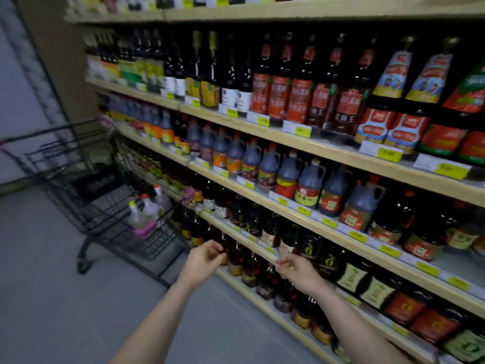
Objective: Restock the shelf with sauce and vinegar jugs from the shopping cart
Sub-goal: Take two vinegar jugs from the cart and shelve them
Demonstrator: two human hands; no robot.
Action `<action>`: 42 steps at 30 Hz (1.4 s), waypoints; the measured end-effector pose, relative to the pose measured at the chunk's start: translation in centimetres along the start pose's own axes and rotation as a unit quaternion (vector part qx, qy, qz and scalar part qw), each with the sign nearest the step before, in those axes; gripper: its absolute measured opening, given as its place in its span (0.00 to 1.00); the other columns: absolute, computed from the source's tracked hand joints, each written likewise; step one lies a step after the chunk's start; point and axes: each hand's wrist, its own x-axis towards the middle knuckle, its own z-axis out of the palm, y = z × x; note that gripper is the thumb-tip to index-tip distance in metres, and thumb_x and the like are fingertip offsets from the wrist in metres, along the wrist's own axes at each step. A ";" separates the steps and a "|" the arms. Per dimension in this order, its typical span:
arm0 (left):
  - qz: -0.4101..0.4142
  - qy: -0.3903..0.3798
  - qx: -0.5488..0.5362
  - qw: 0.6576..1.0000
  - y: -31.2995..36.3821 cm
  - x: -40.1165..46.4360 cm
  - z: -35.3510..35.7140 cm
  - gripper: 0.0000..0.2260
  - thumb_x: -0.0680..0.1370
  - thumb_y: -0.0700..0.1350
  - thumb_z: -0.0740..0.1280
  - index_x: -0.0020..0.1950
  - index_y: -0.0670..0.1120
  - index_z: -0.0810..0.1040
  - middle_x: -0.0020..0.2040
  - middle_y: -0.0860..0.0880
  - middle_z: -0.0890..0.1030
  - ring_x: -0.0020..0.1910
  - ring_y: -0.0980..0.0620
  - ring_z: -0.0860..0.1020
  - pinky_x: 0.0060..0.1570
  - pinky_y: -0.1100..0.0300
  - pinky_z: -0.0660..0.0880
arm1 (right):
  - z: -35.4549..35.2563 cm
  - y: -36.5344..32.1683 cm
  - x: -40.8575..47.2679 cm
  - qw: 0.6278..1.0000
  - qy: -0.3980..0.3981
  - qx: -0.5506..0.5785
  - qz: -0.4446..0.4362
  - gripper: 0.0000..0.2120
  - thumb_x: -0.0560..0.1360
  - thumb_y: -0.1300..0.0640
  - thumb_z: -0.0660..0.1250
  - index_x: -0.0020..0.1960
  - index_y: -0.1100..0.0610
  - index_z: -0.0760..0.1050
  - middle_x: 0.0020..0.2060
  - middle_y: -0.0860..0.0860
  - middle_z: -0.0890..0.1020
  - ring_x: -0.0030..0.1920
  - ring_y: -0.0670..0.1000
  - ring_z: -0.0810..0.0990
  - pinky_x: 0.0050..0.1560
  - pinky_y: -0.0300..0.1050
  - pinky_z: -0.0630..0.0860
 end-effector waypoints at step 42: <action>-0.015 -0.033 -0.005 0.999 -39.8 43.2 -40.3 0.02 0.74 0.46 0.69 0.45 0.52 0.77 0.37 0.48 0.81 0.38 0.50 0.80 0.43 0.54 0.76 | 35.8 -34.8 50.4 0.997 -0.023 0.065 0.031 0.05 0.75 0.56 0.68 0.50 0.53 0.74 0.42 0.46 0.77 0.49 0.48 0.77 0.49 0.38 0.70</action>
